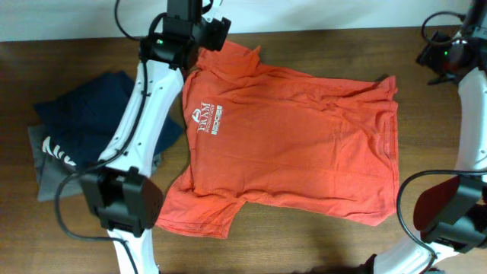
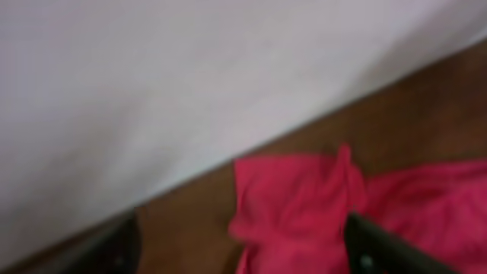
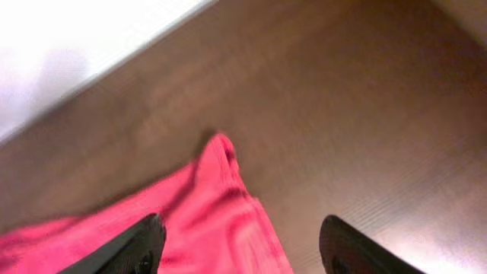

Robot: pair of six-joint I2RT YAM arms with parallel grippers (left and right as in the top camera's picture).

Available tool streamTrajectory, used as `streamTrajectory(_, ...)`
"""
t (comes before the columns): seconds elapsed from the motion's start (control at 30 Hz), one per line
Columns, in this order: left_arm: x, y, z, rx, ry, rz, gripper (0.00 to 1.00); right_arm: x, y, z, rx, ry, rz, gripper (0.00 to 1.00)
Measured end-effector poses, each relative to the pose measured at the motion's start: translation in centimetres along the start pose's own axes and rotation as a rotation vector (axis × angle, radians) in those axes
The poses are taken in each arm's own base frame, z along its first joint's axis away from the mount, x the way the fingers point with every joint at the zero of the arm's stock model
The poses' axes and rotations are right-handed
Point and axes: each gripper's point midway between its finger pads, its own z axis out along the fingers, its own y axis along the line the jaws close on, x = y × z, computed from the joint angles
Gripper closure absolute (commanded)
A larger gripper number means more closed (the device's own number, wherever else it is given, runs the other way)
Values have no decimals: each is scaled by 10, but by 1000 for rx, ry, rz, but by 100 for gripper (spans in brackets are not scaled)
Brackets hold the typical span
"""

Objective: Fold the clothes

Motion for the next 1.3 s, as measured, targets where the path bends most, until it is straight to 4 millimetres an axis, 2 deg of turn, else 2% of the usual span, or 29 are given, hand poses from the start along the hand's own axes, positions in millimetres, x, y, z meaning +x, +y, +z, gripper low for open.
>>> streamTrajectory(0.1,-6,8,-32,-14,9,-6,1,15,1,-11,-30,61,0,30)
streamTrajectory(0.2,-11,14,-75,-17,18,-5,1,27,10,-29,-98,107,0,30)
streamTrajectory(0.4,-21,26,-163,-31,-8,-8,1,41,23,-78,-211,127,-7,30)
streamTrajectory(0.5,-17,28,-196,-29,-2,-18,1,42,27,-108,-255,95,-24,29)
streamTrajectory(0.63,3,26,-221,-15,62,-66,1,49,26,-152,-293,49,-36,28)
streamTrajectory(0.77,24,21,-224,-1,146,-131,1,72,20,-184,-297,77,-37,28)
streamTrajectory(0.87,33,17,-222,12,184,-167,1,97,13,-189,-274,167,-42,28)
streamTrajectory(0.97,44,11,-216,26,233,-196,1,105,11,-185,-264,208,-46,26)
streamTrajectory(1.1,73,1,-199,40,357,-237,1,124,7,-163,-245,284,-43,26)
streamTrajectory(1.17,93,-6,-188,49,439,-243,1,137,5,-143,-234,329,-39,26)
streamTrajectory(1.3,136,-21,-160,72,596,-240,1,180,-3,-92,-202,447,-30,26)
